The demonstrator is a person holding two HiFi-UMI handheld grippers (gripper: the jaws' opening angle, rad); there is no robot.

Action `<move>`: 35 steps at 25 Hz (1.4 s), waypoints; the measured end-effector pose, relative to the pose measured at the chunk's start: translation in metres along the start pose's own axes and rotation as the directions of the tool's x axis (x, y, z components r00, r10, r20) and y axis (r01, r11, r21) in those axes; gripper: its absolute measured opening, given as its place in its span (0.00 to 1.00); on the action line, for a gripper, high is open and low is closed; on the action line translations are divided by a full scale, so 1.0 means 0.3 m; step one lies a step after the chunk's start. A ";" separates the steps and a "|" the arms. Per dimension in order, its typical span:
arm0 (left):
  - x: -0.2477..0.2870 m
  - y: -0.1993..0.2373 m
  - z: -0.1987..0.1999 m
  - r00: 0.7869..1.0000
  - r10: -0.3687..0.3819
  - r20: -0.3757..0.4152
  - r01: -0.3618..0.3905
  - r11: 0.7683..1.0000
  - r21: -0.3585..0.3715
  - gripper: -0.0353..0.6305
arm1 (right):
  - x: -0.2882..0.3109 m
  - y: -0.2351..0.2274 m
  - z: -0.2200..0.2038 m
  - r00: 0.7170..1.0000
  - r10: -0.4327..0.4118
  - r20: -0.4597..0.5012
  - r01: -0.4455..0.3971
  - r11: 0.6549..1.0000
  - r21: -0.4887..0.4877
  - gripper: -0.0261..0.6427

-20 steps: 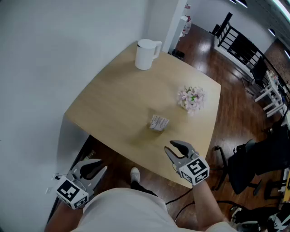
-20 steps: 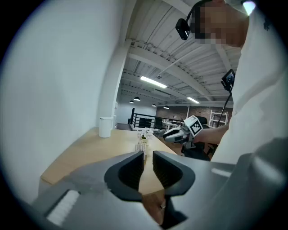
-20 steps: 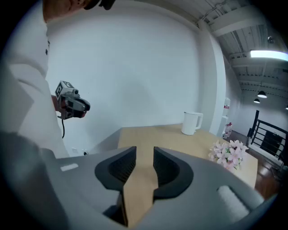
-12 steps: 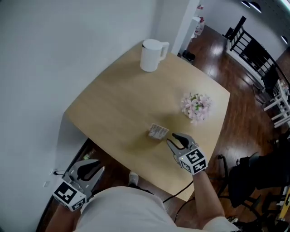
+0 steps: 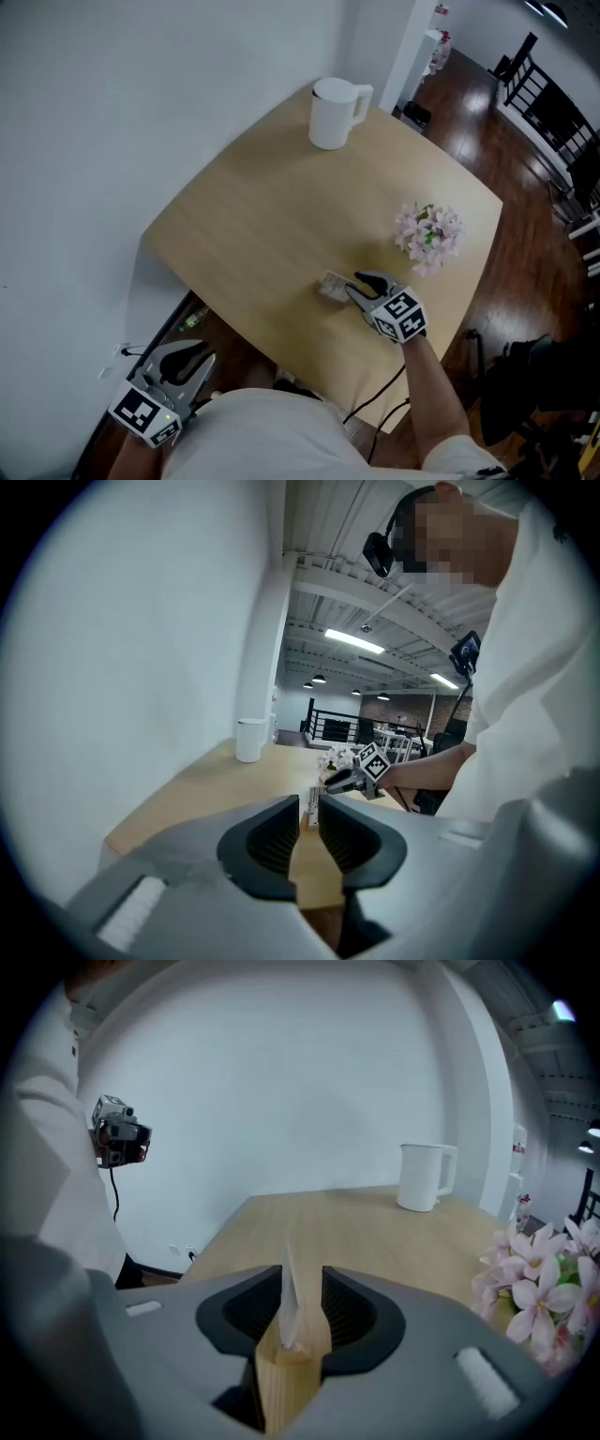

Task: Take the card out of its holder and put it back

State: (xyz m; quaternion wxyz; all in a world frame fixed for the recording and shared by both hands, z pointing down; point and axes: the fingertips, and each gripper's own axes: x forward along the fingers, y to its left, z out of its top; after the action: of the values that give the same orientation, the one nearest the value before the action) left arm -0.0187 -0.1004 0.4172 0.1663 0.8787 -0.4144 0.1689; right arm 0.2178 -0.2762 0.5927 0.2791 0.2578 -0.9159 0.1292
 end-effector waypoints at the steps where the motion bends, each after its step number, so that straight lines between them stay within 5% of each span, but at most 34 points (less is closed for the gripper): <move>1: 0.001 0.005 0.001 1.000 0.004 -0.003 -0.004 1.000 -0.005 0.16 | 0.012 0.004 -0.005 1.000 0.018 -0.007 -0.018 1.000 0.003 0.25; 8: 0.015 0.025 -0.006 1.000 0.012 -0.019 -0.013 1.000 -0.022 0.16 | 0.043 0.032 -0.008 0.997 0.077 -0.008 -0.077 0.997 0.009 0.11; 17: -0.010 0.031 -0.014 1.000 0.017 -0.015 -0.018 1.000 -0.026 0.16 | 0.033 0.072 0.008 0.993 0.115 -0.004 -0.115 0.993 0.015 0.07; 35: -0.207 0.029 -0.076 0.998 0.002 0.067 -0.002 1.000 -0.006 0.16 | -0.165 0.169 0.262 0.995 -0.041 0.094 0.051 0.993 -0.106 0.07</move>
State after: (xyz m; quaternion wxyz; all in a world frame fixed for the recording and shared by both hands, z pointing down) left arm -0.0664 -0.0541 0.4119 0.1546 0.8829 -0.4213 0.1381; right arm 0.1905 -0.2440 0.4956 0.2533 0.2689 -0.9272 0.0610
